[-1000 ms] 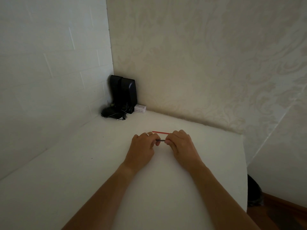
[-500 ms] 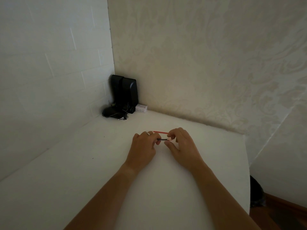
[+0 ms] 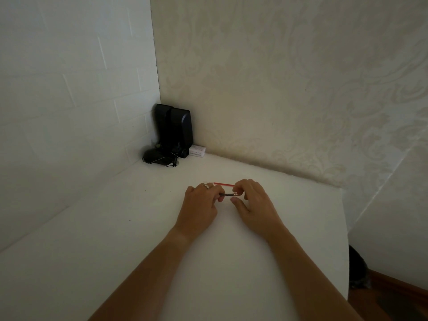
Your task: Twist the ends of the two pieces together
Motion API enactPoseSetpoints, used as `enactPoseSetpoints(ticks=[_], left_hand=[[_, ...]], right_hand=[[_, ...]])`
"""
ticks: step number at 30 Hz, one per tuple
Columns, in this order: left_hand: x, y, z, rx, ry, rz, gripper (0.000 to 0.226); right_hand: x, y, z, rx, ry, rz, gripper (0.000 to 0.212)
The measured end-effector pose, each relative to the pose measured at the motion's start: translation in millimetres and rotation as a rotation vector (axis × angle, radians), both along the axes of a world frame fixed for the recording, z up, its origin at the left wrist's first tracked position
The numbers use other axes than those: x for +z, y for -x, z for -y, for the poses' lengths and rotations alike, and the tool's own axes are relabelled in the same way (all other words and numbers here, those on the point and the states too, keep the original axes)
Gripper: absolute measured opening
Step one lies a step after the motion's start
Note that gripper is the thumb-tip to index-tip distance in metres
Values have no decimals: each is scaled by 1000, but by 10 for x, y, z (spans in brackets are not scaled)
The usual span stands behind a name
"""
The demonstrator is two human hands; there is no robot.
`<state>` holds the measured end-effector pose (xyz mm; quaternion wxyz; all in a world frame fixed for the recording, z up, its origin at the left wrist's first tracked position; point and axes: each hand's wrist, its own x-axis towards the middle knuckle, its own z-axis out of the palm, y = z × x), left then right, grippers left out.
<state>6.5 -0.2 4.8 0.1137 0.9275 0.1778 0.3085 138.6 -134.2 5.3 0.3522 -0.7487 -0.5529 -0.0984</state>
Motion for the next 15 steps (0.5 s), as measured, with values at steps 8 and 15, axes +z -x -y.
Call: enactPoseSetpoints(ticks=[8,15], left_hand=[[-2,2,1,7,-7,-2,29],[6,1,5,9,0,-12,30]], right_hand=[[15,19,5,2,31,-22,2],[-21,-10,-20,-22,43,-16,25]])
